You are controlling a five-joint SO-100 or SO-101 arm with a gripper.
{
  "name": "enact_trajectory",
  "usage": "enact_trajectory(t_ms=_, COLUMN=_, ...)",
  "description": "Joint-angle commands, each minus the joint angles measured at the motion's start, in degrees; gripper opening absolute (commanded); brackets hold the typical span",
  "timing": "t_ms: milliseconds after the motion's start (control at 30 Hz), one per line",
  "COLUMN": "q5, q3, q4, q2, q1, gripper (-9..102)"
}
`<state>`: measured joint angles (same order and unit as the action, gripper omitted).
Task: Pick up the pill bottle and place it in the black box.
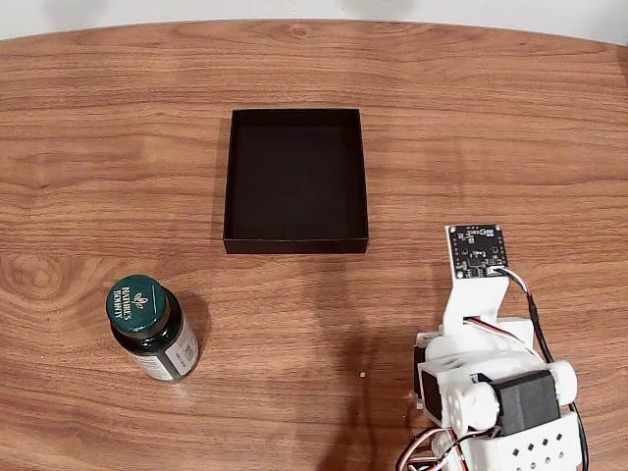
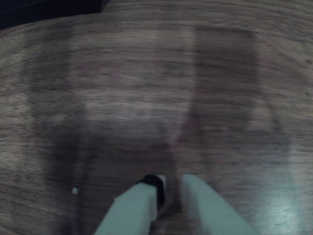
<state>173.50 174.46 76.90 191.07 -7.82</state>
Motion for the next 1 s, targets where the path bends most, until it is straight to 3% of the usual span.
enact_trajectory(t_ms=0, q5=-2.4, q3=-0.9, q4=9.3, q2=0.1, q1=-3.3, gripper=0)
enact_trajectory(t_ms=100, q5=-2.5, q3=-0.9, q4=9.3, q2=0.1, q1=-7.3, gripper=0)
enact_trajectory(t_ms=600, q5=-2.8, q3=-0.9, q4=8.3, q2=0.1, q1=-9.1, gripper=0)
enact_trajectory(t_ms=733, q5=1.9, q3=-0.9, q4=2.8, q2=0.1, q1=-4.9, gripper=0)
enact_trajectory(t_ms=967, q5=0.6, q3=-0.9, q4=-12.6, q2=0.1, q1=-6.4, gripper=3)
